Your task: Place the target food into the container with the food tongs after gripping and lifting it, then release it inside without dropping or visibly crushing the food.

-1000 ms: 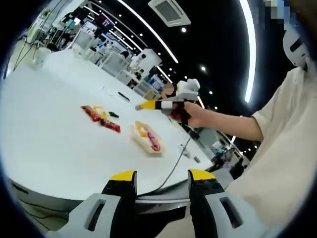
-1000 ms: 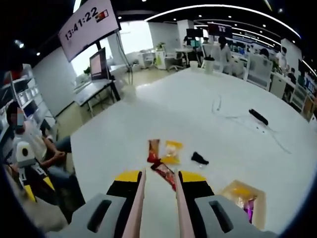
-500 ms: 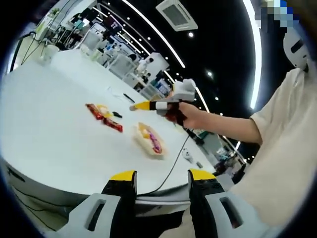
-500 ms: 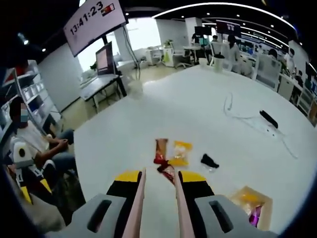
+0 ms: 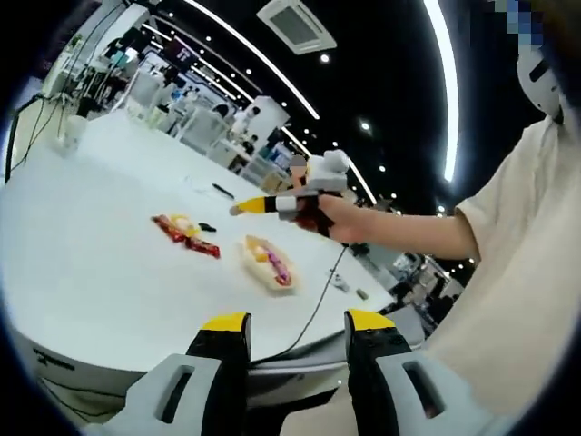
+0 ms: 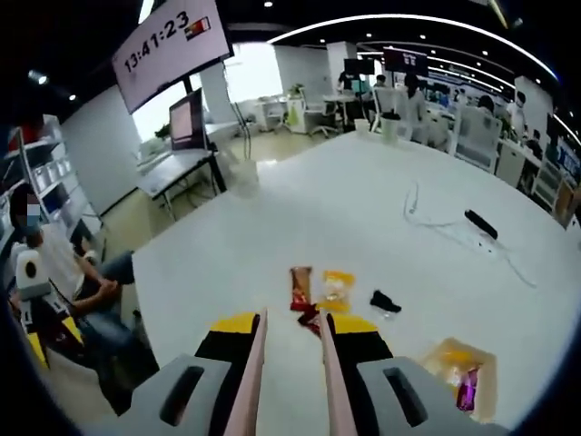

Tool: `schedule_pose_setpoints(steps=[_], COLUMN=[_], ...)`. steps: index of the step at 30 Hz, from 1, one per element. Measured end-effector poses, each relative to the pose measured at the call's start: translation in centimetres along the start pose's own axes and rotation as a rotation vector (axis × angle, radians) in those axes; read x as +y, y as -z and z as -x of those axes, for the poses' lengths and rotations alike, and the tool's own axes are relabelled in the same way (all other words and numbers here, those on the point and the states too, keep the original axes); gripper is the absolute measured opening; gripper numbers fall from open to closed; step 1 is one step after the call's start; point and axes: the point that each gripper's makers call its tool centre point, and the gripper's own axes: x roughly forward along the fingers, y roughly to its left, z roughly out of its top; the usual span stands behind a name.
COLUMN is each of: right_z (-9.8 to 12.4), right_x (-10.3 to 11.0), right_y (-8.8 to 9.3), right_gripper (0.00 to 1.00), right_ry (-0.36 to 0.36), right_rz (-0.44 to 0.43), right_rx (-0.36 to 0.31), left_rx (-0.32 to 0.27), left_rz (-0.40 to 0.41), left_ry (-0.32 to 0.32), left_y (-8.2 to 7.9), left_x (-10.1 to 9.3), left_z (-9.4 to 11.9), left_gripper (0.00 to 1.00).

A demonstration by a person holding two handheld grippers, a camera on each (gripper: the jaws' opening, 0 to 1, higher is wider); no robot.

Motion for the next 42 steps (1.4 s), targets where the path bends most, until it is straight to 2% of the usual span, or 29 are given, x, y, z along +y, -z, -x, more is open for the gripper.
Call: schedule_pose_setpoints(steps=[3,7,8,11,12,14,17,27,38,42], right_z=[0.8,1.2,1.3,1.6,1.7,1.8,1.5,0.5,-0.7,-1.4], right_x=[-0.7,-2.0,-2.3,-2.8,-2.8,-3.1,-3.6,-5.6,-7.6,-7.0], right_y=[-1.0,-1.4,-1.4,-1.3,-1.4,-1.3,-1.0,-1.1,0.3,0.8], right_gripper=[0.29,0.29,0.29,0.29,0.29,0.29,0.29,0.29,0.29,0.29], right_ry=[-0.016,-0.038,-0.043,-0.082,-0.099,-0.117,-0.128,-0.171,-0.172,-0.223], right_rz=[0.02,0.043,0.043,0.063,0.103,0.122,0.136,0.114,0.141,0.199], right_rx=[-0.023,-0.046,-0.051,-0.064,-0.07,-0.076,-0.081,-0.109,-0.069,-0.059], left_rx=[-0.022,-0.022,-0.02,0.037,0.037,0.037,0.022,-0.019,-0.039,-0.018], left_rz=[-0.006,-0.027,-0.028,-0.057,-0.066,-0.064,-0.072,-0.086,-0.114,-0.17], left_ry=[-0.022,-0.048,-0.053,-0.085,-0.089,-0.093,-0.143,-0.196,-0.223,-0.207], left_y=[-0.9,-1.2,-1.1,0.3,0.5,0.7,1.3,-0.1,-1.1,-0.9], left_x=[-0.6,-2.1,-2.5,-4.1,-4.8,-5.1,-5.6,-7.5,-7.0,-6.5], left_z=[-0.5,-1.4,-1.7,-2.5,-2.8,-2.9,-3.4,-4.7,-5.0,-5.4], left_gripper=[0.4,0.4,0.4,0.4,0.4,0.4,0.41,0.42,0.42,0.42])
